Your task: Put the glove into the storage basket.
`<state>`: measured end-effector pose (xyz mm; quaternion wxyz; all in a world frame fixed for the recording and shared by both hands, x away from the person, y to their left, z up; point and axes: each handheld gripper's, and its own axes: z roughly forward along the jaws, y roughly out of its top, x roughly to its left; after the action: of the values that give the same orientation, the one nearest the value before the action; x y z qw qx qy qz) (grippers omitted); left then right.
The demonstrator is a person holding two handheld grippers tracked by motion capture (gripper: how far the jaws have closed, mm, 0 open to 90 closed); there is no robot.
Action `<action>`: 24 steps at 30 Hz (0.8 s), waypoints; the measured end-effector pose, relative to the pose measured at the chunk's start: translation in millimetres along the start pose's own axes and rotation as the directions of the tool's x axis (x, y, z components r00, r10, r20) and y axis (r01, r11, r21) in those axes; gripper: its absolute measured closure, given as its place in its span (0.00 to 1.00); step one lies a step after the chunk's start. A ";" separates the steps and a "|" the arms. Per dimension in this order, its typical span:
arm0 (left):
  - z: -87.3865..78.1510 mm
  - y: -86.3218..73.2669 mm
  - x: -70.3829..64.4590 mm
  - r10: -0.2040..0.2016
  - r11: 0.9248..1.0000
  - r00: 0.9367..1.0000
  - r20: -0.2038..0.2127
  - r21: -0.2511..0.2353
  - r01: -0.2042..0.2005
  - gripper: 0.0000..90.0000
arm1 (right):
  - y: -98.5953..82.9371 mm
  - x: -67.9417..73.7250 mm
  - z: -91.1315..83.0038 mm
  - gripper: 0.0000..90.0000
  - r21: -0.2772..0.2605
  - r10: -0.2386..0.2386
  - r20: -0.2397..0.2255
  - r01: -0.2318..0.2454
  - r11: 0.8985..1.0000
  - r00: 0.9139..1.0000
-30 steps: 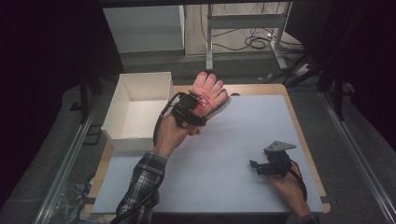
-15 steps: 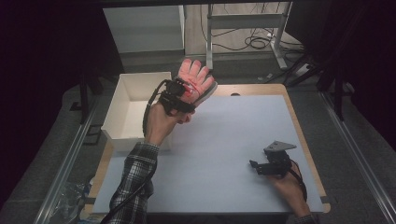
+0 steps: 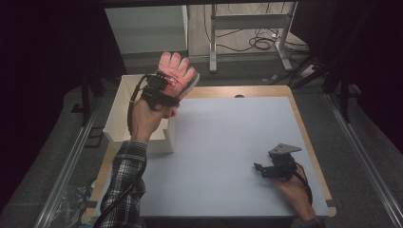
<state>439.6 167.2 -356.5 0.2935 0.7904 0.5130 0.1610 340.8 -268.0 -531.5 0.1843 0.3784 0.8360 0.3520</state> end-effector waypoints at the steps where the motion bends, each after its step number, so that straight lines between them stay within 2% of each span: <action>1: -0.5 -1.6 2.8 -0.006 1.000 1.000 -0.005 -0.001 0.006 0.51 | 0.0 0.0 0.0 0.23 0.000 -0.001 0.001 0.001 1.000 1.000; 5: -2.3 -11.4 18.2 -0.043 0.999 0.998 -0.036 -0.004 0.043 0.51 | 0.0 0.1 0.0 0.23 0.000 0.000 0.000 0.000 1.000 1.000; 6: -3.1 -15.9 24.4 -0.063 0.998 0.997 -0.048 -0.009 0.063 0.51 | 0.0 0.1 0.0 0.23 0.000 0.000 0.001 0.000 1.000 1.000; 8: -3.6 -18.2 28.1 -0.068 0.998 0.996 -0.054 -0.007 0.068 0.51 | 0.0 0.1 0.0 0.23 0.000 -0.001 0.001 0.001 1.000 1.000; 14: -3.1 -32.9 47.5 -0.117 0.993 0.989 -0.092 -0.003 0.117 0.50 | 0.0 0.1 0.0 0.23 0.000 0.000 0.001 0.000 1.000 1.000; 19: 6.9 -45.1 58.5 -0.142 0.990 0.984 -0.110 0.009 0.143 0.50 | 0.0 0.1 0.0 0.23 0.000 -0.001 0.002 0.001 1.000 1.000; 24: 22.0 -53.1 61.7 -0.151 0.988 0.980 -0.131 0.009 0.154 0.50 | -0.1 0.1 0.0 0.23 0.000 -0.001 0.002 0.001 1.000 1.000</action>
<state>439.7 232.5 -409.9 0.2634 0.7394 0.5916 0.1842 340.7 -268.0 -531.5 0.1850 0.3785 0.8360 0.3516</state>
